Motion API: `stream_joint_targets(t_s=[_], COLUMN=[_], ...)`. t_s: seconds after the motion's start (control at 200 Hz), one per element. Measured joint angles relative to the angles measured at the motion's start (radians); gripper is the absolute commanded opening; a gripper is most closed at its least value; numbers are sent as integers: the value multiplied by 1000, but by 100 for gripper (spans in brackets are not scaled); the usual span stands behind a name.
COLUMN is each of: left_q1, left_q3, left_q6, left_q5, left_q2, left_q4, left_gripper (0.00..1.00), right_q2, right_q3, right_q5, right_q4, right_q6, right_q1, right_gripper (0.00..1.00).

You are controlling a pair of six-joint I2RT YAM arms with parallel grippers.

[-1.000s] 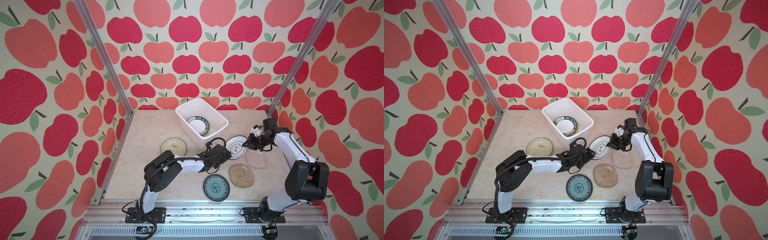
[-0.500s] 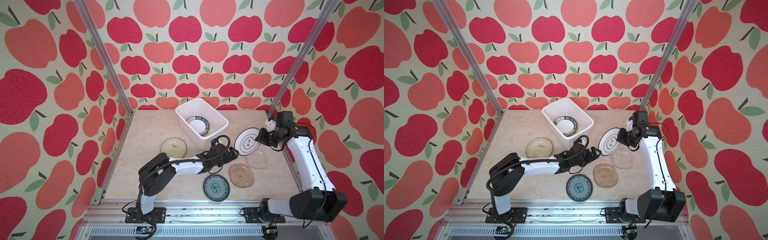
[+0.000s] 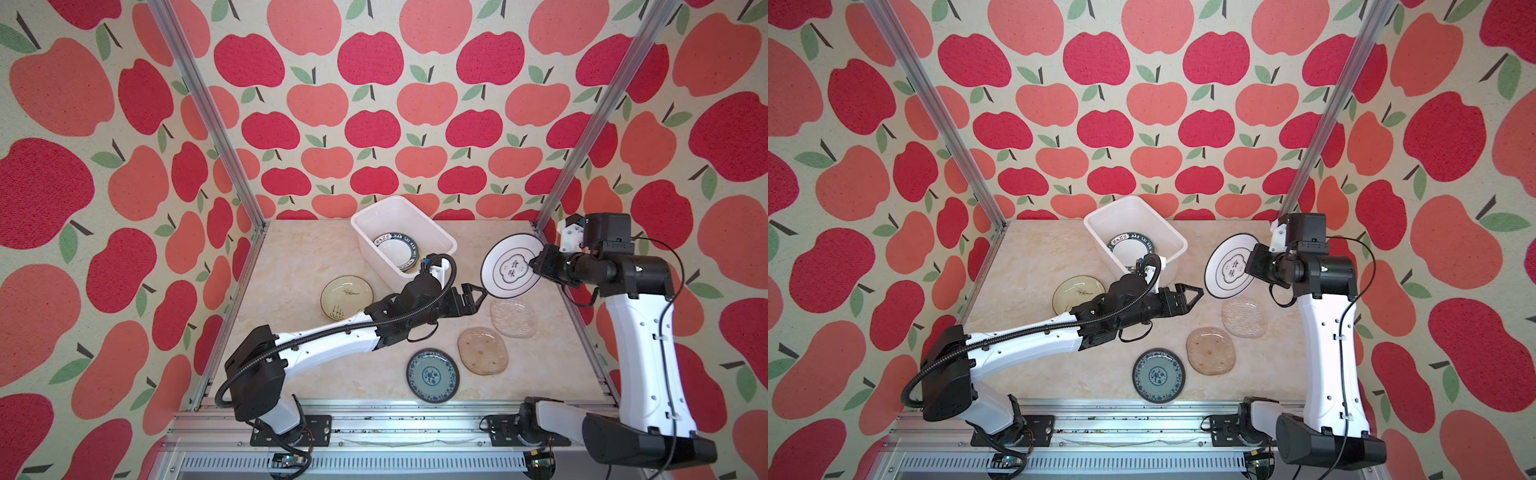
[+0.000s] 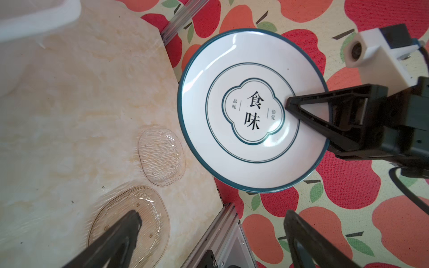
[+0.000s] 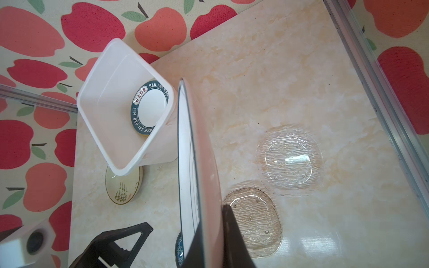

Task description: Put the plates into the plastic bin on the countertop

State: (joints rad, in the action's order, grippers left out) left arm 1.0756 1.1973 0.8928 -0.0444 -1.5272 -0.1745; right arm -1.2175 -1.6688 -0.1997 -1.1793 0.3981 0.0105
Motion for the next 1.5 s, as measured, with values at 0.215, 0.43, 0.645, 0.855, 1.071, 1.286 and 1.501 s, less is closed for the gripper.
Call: stream_joint_targets(t_s=[0.215, 0.43, 0.645, 0.855, 1.071, 1.286, 1.501], left_q1=[-45, -255, -467, -480, -447, -416, -414], left_q3=[10, 24, -44, -115, -164, -165, -192], left_q6=[-218, -352, -434, -438, -413, -414, -413], left_q5=[98, 155, 164, 158, 153, 142, 146], left_q2=[189, 408, 554, 538, 538, 555, 627], left_q4=[209, 450, 496, 520, 531, 530, 539], left_gripper=[99, 99, 99, 99, 99, 99, 99], right_q2=[1, -3, -76, -267, -439, -593, -698], right_q3=[-25, 95, 233, 138, -38, -131, -139], right_q5=[-114, -167, 2, 160, 261, 298, 307], right_q4=[65, 329, 549, 652, 702, 739, 745], right_q6=[107, 378, 694, 913, 1057, 1178, 1314], right_q1=[15, 120, 323, 443, 501, 533, 546], right_gripper=[0, 0, 0, 0, 0, 0, 0])
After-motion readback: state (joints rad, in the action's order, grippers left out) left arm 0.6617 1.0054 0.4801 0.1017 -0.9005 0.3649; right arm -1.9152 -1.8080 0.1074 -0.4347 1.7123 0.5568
